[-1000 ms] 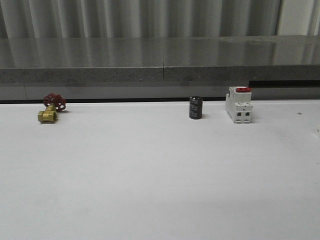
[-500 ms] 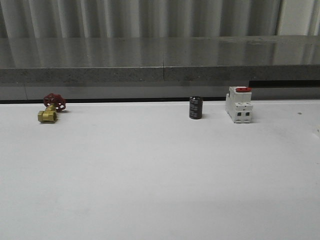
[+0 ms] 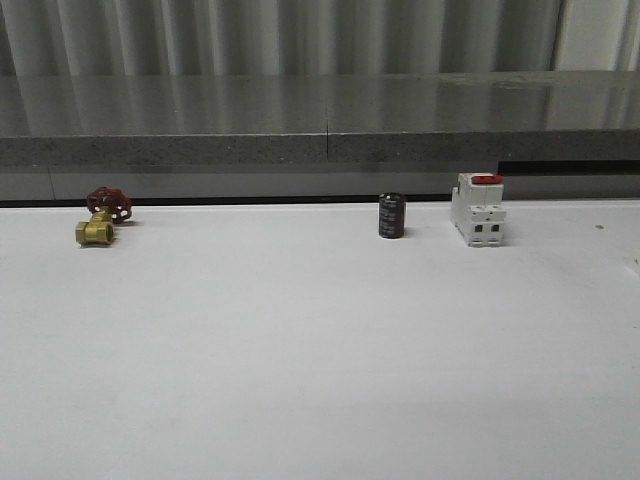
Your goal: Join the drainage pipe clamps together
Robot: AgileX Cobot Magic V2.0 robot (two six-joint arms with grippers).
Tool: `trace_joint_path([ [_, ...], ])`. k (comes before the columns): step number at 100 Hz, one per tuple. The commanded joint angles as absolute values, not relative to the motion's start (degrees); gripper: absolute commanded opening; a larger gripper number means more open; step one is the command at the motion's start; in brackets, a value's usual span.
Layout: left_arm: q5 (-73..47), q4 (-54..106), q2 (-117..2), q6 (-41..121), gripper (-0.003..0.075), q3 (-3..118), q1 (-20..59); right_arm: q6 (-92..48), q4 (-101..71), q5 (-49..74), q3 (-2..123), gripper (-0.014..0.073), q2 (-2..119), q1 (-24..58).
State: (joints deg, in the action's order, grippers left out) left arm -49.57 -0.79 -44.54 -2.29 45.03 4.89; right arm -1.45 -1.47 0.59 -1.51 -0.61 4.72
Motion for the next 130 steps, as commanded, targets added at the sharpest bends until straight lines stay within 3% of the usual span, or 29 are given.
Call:
trace_joint_path([
  [1, -44.65, 0.00, -45.83, -2.69, 0.0599, 46.74, 5.00, -1.78, -1.30, -4.06, -0.62, -0.0066, -1.68, 4.34],
  [32, -38.89, -0.84, -60.38, -1.38, 0.0599, 50.40, 0.18, -1.78, -1.30, -4.06, -0.62, -0.0066, -1.68, 4.34],
  [84, -41.83, 1.46, -94.63, 9.54, 0.0599, 71.10, -12.01, -1.78, -1.30, -4.06, -0.62, -0.0066, -1.68, 4.34],
  [130, -41.74, 5.02, -109.67, 15.12, 0.0599, 78.13, -15.38, -1.78, -1.30, -4.06, -0.62, -0.0066, -1.68, 4.34],
])
